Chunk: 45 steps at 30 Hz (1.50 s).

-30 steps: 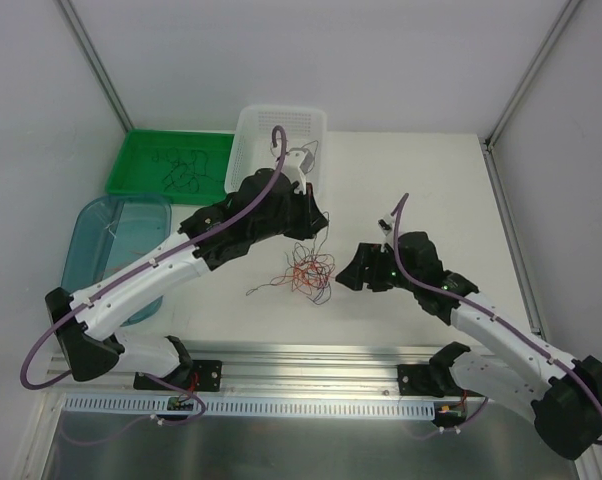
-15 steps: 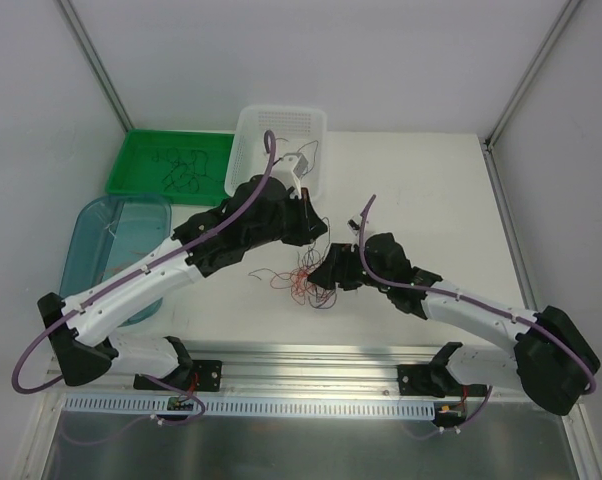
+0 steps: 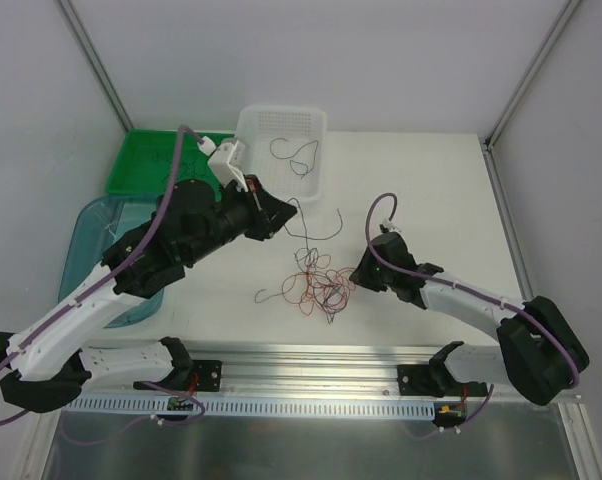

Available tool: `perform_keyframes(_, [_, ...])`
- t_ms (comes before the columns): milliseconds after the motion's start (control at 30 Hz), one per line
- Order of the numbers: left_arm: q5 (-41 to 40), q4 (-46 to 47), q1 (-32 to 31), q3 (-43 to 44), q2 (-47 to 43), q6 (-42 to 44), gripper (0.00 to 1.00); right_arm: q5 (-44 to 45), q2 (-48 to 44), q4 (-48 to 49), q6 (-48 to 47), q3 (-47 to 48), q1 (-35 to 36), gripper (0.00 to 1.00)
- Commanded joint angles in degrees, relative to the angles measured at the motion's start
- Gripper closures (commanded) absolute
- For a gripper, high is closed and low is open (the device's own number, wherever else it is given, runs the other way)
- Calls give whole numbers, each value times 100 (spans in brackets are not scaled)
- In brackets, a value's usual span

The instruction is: Untangle the cables

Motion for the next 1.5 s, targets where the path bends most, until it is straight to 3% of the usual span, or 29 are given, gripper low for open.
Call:
perform_keyframes(0, [-450, -82, -34, 498, -283, 362, 100, 161, -68, -660, 367, -140, -437, 80])
perform_keyframes(300, [-1320, -267, -34, 1449, -468, 1215, 100, 240, -560, -1521, -78, -158, -1299, 82])
perform_keyframes(467, [-1400, -267, -34, 1266, -521, 1277, 100, 329, -1104, -1943, -660, 299, -1282, 73])
perform_keyframes(600, [-1303, -302, -34, 984, -381, 1338, 100, -173, -1359, -1812, -1143, 527, -1142, 55])
perform_keyframes(800, [-899, -302, -34, 896, -143, 960, 100, -1455, -1493, -919, -2216, 748, -142, 27])
perform_keyframes(1000, [-784, -302, -34, 948, -55, 837, 100, -2001, -1027, 208, -2875, 782, 712, 25])
perform_keyframes(1467, [-740, -293, -34, 966, -151, 723, 100, -2212, 511, 1026, -3166, 1398, 1425, 30])
